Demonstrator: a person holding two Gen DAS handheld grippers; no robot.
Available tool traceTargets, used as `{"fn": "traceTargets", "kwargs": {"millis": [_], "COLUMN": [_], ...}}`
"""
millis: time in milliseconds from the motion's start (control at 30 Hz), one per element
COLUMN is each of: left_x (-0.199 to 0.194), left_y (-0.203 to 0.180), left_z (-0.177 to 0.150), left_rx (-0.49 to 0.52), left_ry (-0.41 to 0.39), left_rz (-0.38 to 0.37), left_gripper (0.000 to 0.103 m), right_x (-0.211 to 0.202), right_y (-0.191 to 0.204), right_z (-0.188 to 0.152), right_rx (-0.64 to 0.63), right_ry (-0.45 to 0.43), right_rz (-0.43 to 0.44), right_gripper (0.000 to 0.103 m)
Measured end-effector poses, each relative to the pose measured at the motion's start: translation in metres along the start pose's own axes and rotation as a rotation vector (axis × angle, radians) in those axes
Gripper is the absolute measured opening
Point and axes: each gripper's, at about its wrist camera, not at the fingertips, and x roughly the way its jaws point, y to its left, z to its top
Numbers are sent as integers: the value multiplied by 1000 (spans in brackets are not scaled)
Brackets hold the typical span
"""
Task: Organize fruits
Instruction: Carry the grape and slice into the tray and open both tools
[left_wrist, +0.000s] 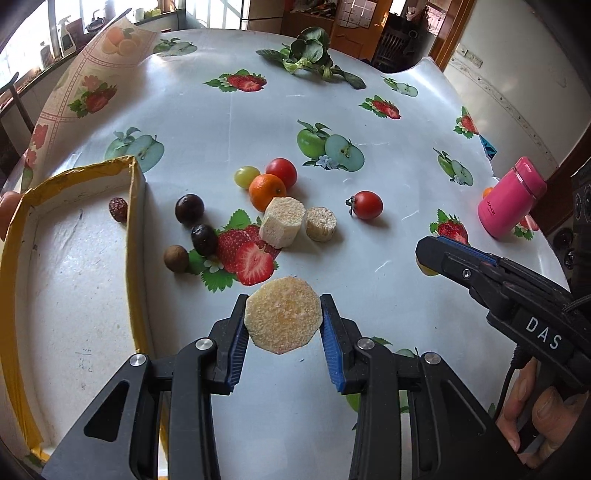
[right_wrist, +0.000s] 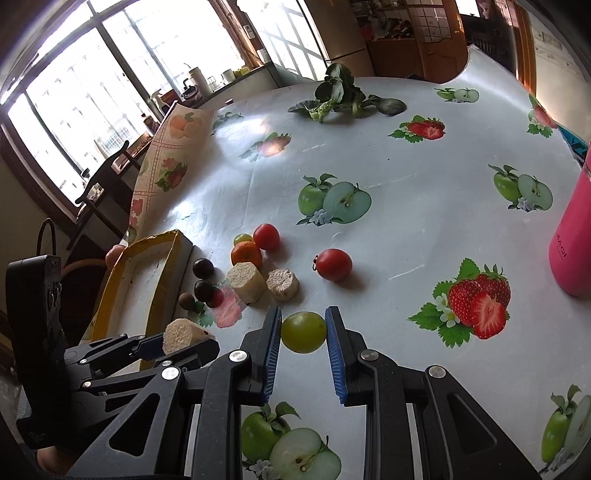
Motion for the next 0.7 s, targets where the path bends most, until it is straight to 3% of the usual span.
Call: {"fn": "traceTargets", "kwargs": {"millis": [700], "left_x": [-60], "left_y": [113], "left_z": [-54], "left_rx": [-144], "left_ry": [-30], "left_rz": [151], "left_gripper": [34], "right_x": [11], "right_y": [142], "right_z": [-40], "right_rx": [-189], "right_ry": [63], "right_rz": [149], "right_gripper": [25]}}
